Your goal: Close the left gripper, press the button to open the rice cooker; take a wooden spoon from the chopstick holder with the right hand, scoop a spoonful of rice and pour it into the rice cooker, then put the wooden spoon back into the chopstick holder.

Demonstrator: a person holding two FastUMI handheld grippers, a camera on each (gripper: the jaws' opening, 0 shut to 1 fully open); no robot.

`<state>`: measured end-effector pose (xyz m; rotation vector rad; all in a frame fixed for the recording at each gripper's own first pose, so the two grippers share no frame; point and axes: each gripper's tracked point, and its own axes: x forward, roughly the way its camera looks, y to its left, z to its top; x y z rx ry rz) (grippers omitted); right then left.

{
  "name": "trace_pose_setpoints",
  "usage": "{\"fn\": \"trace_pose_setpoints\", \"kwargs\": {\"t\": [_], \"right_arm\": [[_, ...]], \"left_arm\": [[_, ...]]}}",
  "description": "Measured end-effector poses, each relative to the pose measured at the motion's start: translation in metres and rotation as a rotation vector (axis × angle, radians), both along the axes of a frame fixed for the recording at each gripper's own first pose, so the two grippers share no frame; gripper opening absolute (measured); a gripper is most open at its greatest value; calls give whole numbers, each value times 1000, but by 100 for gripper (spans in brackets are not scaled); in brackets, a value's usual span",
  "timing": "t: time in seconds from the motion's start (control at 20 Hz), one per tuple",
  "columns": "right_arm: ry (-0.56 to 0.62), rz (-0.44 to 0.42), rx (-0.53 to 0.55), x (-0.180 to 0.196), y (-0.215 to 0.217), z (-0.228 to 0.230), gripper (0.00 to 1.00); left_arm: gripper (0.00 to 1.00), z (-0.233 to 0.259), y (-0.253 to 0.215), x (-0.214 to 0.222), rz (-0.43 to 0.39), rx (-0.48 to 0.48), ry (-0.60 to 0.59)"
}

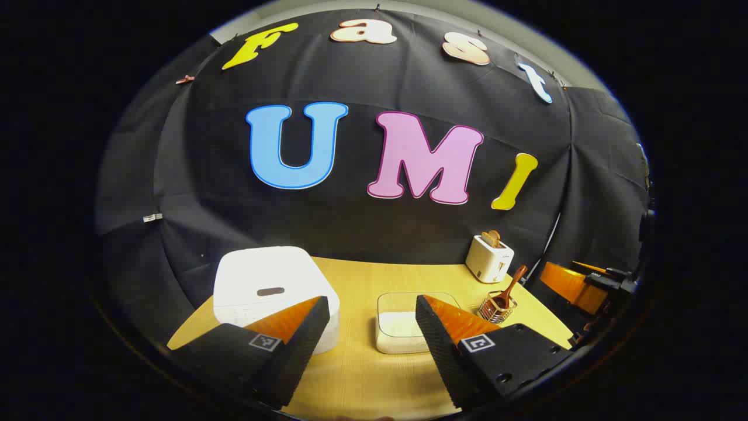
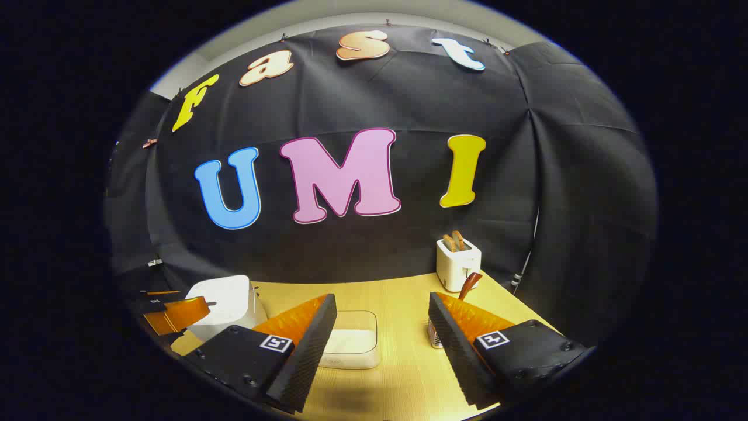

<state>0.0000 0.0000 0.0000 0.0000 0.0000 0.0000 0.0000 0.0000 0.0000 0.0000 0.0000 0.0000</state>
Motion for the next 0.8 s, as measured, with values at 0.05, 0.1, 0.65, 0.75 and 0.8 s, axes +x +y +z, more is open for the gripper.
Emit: {"fn": "trace_pose_setpoints", "kwargs": {"t": [0.05, 0.1, 0.65, 0.75, 0.8], "right_arm": [[5, 7, -7, 1, 2, -2, 98], [9, 13, -14, 2, 3, -4, 98], [45, 45, -20, 24, -7, -12, 98], [37, 54, -44, 25, -11, -12, 98], [31, 65, -46, 25, -11, -11, 98]], "left_arm": [[95, 1, 0, 2, 1, 3, 3], [96, -1, 0, 4, 2, 4, 7], [96, -15, 25, 20, 95, -51, 57], [96, -16, 28, 20, 125, -57, 63], [96, -17, 28, 22, 137, -50, 61]]}}
